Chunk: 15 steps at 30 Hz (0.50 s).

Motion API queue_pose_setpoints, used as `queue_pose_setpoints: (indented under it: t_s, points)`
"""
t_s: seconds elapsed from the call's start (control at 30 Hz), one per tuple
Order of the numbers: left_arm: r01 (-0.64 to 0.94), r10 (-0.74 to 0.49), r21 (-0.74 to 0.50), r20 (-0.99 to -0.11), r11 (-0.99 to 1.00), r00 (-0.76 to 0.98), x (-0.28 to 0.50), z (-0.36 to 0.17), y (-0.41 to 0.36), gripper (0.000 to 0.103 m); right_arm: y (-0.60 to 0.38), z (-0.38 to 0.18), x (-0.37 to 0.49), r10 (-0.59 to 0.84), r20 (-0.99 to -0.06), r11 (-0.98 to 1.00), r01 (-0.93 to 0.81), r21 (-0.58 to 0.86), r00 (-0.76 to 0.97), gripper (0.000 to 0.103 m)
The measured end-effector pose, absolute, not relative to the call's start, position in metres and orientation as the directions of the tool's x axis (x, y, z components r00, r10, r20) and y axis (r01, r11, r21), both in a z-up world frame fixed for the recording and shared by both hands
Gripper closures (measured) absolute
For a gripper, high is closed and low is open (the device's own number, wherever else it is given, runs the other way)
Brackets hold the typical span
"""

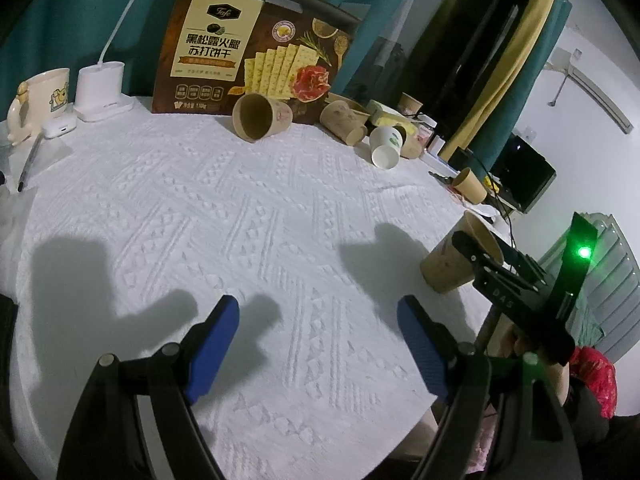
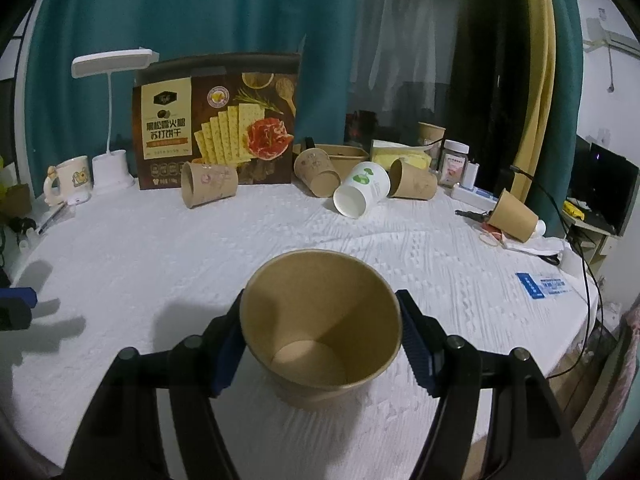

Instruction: Flip cup upright

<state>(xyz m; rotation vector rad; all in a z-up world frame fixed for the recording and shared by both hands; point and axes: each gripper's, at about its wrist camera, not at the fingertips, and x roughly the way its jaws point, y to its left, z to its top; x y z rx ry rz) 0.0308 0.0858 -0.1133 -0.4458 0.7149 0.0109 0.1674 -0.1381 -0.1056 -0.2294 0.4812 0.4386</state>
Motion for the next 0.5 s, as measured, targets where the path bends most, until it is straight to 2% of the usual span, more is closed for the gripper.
queue_pose_setpoints:
  t_s: [0.5]
  points:
    - [-0.152,-0.095,-0.325,-0.634,0.934,0.767,0.022,-0.096,0.067,0.022,-0.157,-0.106,0.158,0.371,-0.518,0.879,-0.471,-0.071,0.771,0.025]
